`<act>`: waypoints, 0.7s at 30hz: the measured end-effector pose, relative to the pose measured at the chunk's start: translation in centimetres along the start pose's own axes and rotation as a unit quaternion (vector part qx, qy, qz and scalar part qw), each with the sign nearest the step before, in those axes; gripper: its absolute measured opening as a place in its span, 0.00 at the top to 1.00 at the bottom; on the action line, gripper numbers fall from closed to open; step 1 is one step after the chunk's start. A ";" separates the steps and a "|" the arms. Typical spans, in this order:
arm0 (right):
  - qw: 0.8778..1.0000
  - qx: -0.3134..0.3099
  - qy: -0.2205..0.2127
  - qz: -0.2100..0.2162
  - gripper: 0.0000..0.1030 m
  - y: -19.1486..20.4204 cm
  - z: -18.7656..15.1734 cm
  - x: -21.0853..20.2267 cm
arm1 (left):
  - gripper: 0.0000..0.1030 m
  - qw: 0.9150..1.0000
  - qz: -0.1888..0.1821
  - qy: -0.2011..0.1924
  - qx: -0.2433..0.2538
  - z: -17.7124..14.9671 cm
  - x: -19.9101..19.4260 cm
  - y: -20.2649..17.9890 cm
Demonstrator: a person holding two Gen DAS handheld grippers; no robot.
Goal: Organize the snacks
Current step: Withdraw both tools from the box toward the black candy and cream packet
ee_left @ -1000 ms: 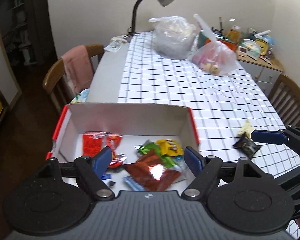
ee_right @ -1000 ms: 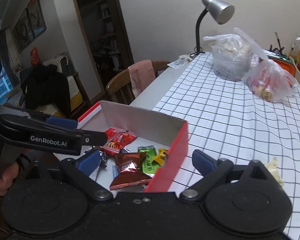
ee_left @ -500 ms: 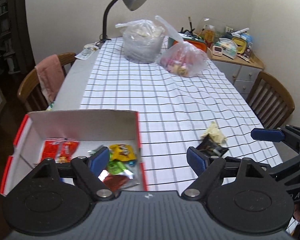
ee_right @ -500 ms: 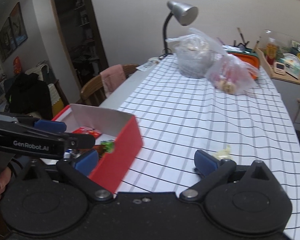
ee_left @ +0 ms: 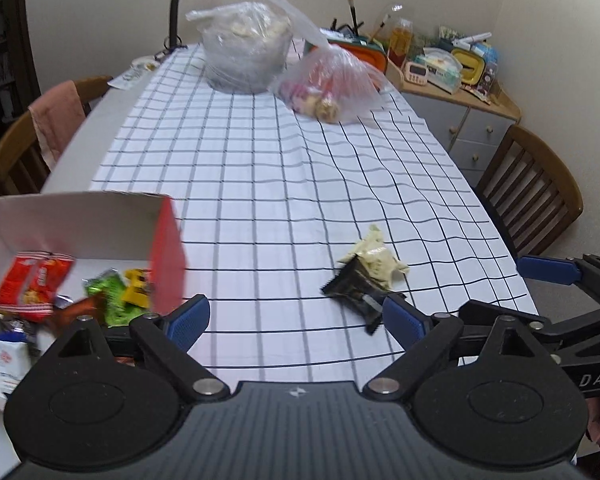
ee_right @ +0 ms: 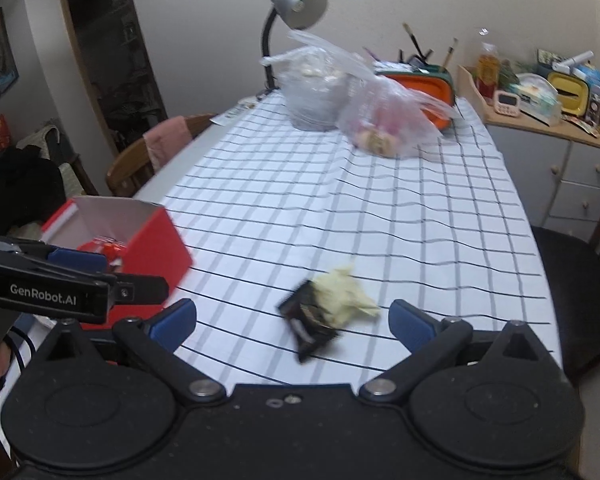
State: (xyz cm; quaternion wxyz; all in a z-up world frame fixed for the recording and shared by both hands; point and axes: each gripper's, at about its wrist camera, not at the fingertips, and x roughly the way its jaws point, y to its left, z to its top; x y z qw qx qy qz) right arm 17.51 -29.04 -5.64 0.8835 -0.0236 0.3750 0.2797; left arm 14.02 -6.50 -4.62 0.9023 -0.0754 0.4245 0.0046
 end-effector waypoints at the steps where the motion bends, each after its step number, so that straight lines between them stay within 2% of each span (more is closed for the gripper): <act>1: 1.000 0.000 0.004 0.001 0.01 -0.7 -0.1 0.1 | 0.09 1.000 0.002 0.004 -0.002 0.0 0.6 -0.5; 6: 1.000 -0.027 0.014 0.001 0.01 -3.4 -0.2 0.8 | 0.09 1.000 0.008 0.019 -0.014 0.3 3.7 -2.4; 14: 0.999 -0.039 0.036 0.007 0.01 -8.3 0.3 3.4 | 0.09 0.998 0.040 0.042 -0.025 0.3 8.4 -5.1; 21: 0.997 -0.028 0.065 0.018 0.01 -10.8 1.6 7.2 | 0.09 0.996 0.050 0.068 -0.040 0.6 11.6 -5.9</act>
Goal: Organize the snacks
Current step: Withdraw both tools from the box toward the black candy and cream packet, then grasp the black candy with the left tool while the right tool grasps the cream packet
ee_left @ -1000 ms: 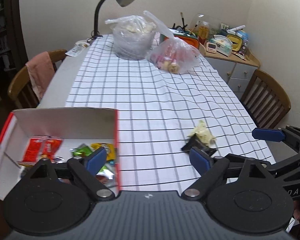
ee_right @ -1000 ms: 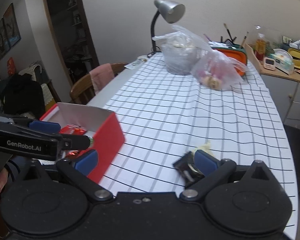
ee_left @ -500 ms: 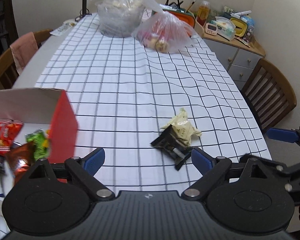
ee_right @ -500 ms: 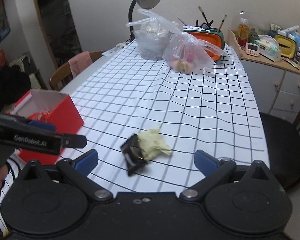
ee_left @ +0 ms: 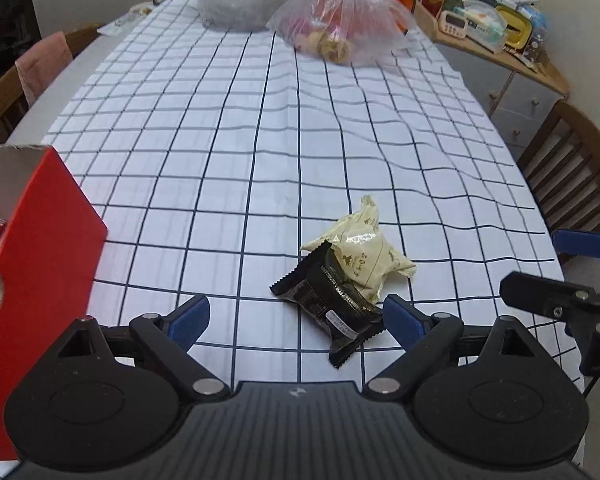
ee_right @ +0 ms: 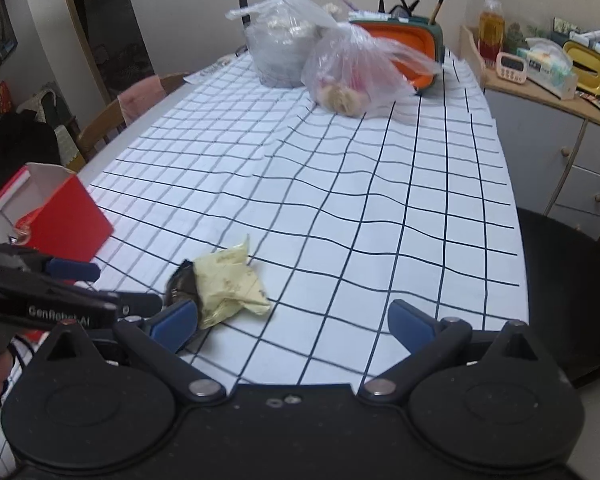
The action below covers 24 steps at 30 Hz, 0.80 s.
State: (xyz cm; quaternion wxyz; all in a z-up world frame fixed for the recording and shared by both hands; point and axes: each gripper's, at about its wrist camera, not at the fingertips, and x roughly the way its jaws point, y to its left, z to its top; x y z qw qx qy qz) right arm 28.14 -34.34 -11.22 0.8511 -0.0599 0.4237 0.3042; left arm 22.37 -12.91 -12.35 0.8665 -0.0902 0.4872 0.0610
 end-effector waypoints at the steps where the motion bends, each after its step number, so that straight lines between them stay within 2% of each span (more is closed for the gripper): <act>1: 1.000 0.001 0.006 0.002 0.01 -0.1 0.3 0.6 | 0.09 1.000 0.001 0.005 -0.006 0.1 0.4 0.1; 9: 0.999 0.013 0.032 0.038 0.03 0.1 1.8 4.1 | 0.09 0.998 -0.002 0.041 -0.043 0.6 2.8 0.1; 14: 0.998 0.011 0.042 0.052 0.04 0.6 2.4 5.5 | 0.14 0.995 -0.009 0.060 -0.074 0.8 3.9 1.2; 16: 0.997 0.011 0.045 0.059 0.04 0.7 2.5 5.9 | 0.27 0.995 -0.015 0.068 -0.076 0.7 4.1 1.3; 18: 0.997 0.011 0.048 0.063 0.05 0.7 2.5 6.3 | 0.34 0.994 -0.018 0.075 -0.075 0.5 4.4 1.3; 24: 0.996 0.007 0.058 0.074 0.09 1.3 2.3 7.5 | 0.47 0.996 -0.017 0.072 -0.056 0.2 4.2 1.4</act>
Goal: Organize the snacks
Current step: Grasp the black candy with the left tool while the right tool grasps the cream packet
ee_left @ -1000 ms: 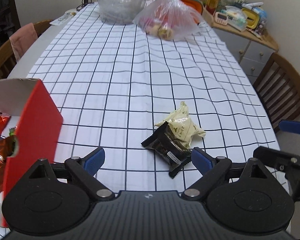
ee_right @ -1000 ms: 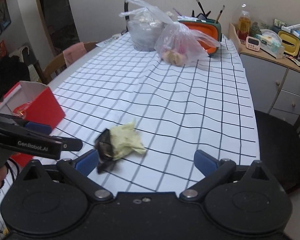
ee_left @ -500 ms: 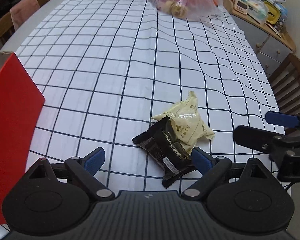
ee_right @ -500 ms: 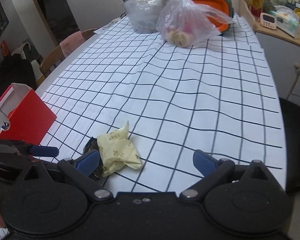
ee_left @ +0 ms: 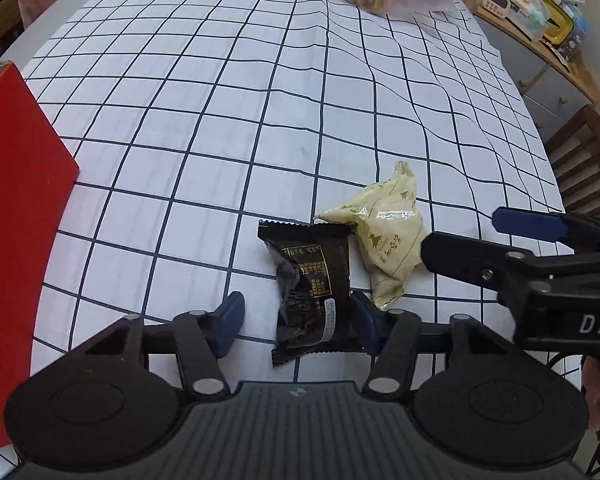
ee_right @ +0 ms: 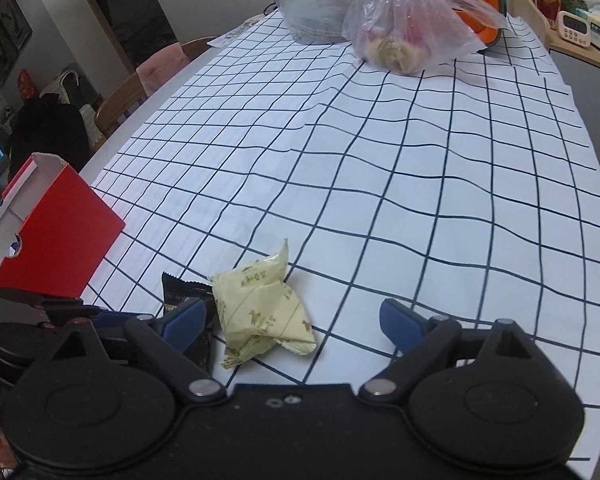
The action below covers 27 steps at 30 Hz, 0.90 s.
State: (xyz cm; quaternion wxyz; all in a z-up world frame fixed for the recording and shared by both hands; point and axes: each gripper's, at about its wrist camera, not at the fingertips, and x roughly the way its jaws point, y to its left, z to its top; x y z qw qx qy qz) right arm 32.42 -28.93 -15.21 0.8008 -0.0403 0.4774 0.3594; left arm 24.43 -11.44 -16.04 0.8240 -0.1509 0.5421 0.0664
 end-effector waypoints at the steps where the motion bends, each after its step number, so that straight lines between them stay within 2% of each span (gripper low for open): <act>1: 1.000 -0.001 0.001 0.002 0.09 0.2 0.0 0.2 | 0.49 1.000 0.001 -0.002 0.002 0.1 0.0 0.1; 4: 1.000 -0.005 0.003 0.010 0.10 0.7 0.2 0.8 | 0.56 1.000 0.004 -0.008 0.004 0.0 -0.2 0.6; 8: 1.000 -0.017 0.005 0.006 0.11 1.4 0.4 1.8 | 0.59 1.000 0.011 -0.018 0.003 -0.2 -0.7 1.6; 12: 0.999 -0.036 0.018 -0.001 0.20 2.1 0.2 2.9 | 0.65 0.999 0.023 -0.028 -0.011 -0.4 -1.2 3.0; 15: 0.998 -0.051 0.021 -0.007 0.27 2.7 0.0 3.4 | 0.66 0.999 0.028 -0.032 -0.020 -0.5 -1.4 3.8; 19: 0.996 -0.080 0.016 -0.026 0.47 3.7 -0.3 3.7 | 0.68 0.999 0.029 -0.036 -0.023 -0.7 -1.6 4.1; 23: 0.994 -0.100 0.007 -0.043 0.56 4.5 -0.8 3.4 | 0.68 0.999 0.029 -0.036 -0.022 -0.7 -1.6 4.0; 25: 0.994 -0.097 0.003 -0.049 0.62 4.6 -1.0 3.2 | 0.69 0.999 0.028 -0.036 -0.021 -0.7 -1.6 4.0; 27: 0.995 -0.088 -0.001 -0.049 0.64 4.6 -1.3 2.7 | 0.70 0.999 0.028 -0.035 -0.020 -0.7 -1.7 4.0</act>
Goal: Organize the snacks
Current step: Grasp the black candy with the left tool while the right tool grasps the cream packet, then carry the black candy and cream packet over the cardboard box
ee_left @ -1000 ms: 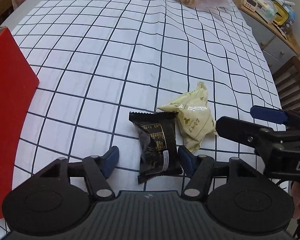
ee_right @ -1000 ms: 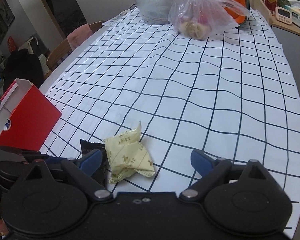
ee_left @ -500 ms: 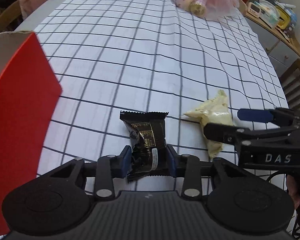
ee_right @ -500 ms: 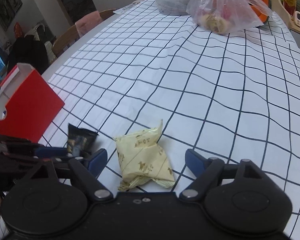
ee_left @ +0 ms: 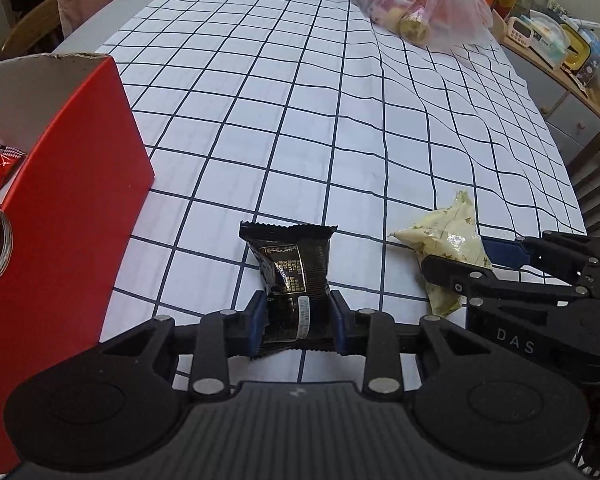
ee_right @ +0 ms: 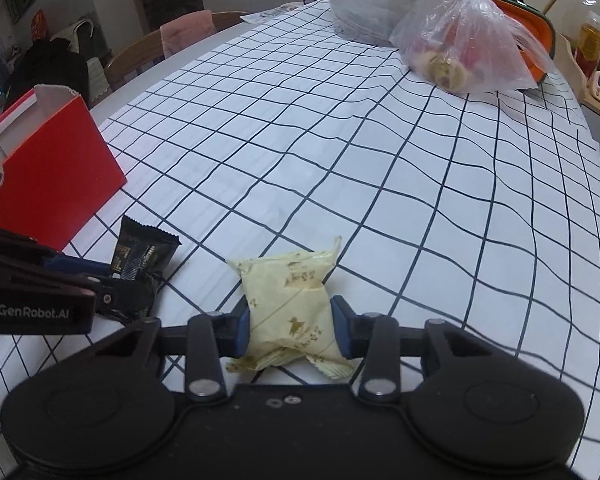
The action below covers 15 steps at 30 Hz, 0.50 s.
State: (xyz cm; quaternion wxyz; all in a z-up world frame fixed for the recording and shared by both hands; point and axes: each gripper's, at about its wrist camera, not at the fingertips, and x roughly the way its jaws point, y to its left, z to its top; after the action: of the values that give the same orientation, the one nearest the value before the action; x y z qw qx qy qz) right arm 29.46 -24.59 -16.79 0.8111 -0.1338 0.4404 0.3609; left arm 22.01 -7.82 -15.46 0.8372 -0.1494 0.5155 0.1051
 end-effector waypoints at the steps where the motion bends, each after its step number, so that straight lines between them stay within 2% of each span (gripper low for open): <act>1: 1.000 0.004 -0.001 -0.002 0.65 0.1 -0.1 -0.2 | 0.70 1.000 0.001 0.000 0.001 0.0 -0.1 0.0; 15: 0.997 0.075 -0.015 -0.024 0.67 1.9 -3.2 -5.3 | 0.77 0.999 -0.038 0.005 0.020 -1.5 -2.4 1.0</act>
State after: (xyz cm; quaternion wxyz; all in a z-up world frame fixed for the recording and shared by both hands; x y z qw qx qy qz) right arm 24.24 -27.47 -14.12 0.8338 -0.0778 0.4503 0.3097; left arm 19.34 -7.50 -14.05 0.8408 -0.1522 0.5158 0.0624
